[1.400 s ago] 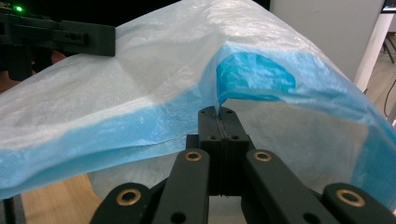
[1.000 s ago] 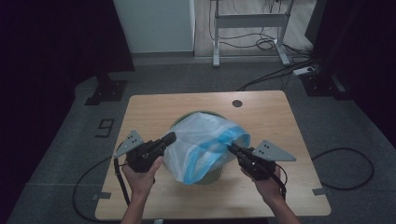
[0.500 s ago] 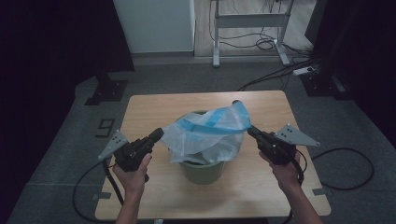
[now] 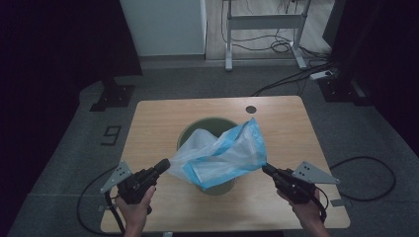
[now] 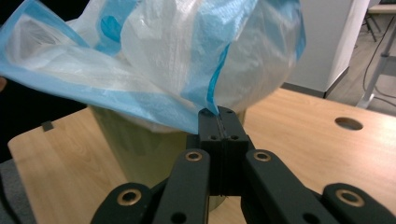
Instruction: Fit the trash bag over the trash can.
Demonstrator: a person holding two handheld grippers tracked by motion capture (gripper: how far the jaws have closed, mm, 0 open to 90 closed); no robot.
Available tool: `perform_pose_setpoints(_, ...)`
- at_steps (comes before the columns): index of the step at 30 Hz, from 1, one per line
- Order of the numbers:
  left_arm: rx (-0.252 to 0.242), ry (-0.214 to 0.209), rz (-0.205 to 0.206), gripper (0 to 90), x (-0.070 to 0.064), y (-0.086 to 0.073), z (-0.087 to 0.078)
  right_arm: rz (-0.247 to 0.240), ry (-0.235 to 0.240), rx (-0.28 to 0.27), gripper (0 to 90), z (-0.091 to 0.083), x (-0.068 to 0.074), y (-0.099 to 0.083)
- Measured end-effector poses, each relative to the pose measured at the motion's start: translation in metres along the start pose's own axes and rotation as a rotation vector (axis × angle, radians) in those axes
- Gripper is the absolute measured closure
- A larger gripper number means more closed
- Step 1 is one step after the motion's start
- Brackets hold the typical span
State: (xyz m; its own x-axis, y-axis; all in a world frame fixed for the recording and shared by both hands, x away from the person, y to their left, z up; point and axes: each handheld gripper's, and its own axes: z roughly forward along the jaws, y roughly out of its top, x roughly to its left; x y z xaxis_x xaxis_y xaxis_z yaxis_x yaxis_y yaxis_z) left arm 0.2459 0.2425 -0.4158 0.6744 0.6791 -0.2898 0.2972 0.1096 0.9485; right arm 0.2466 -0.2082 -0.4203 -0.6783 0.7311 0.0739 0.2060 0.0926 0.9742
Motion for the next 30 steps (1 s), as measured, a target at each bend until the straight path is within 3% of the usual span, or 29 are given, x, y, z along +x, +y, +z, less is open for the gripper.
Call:
perform_pose_setpoints(7, 0.043, 0.006, -0.007, 90.0, 0.006, -0.018, -0.004, -0.003, 0.016, 0.043, 89.0, 0.003, 0.005, -0.021)
perform_pose_setpoints(11, 0.059, -0.005, 0.009, 90.0, 0.005, -0.025, -0.005, 0.003, 0.018, 0.071, 89.0, 0.007, 0.005, -0.032)
perform_pose_setpoints(12, 0.054, -0.01, 0.021, 89.8, 0.003, -0.023, -0.007, 0.003, 0.016, 0.072, 89.0, 0.007, 0.006, -0.033)
perform_pose_setpoints(16, 0.024, -0.007, 0.053, 66.7, -0.006, -0.004, -0.012, -0.016, 0.003, 0.067, 89.0, 0.006, 0.006, -0.027)
perform_pose_setpoints(19, 0.023, 0.0, 0.092, 56.8, -0.015, 0.013, -0.011, -0.033, -0.003, 0.063, 89.0, 0.005, 0.007, -0.022)
perform_pose_setpoints(24, 0.08, -0.01, 0.147, 45.8, -0.028, 0.037, 0.006, -0.038, -0.004, 0.062, 88.9, 0.005, 0.007, -0.018)
perform_pose_setpoints(30, 0.203, -0.041, 0.172, 36.1, -0.033, 0.047, 0.038, -0.043, 0.002, 0.058, 89.0, 0.006, 0.009, -0.016)
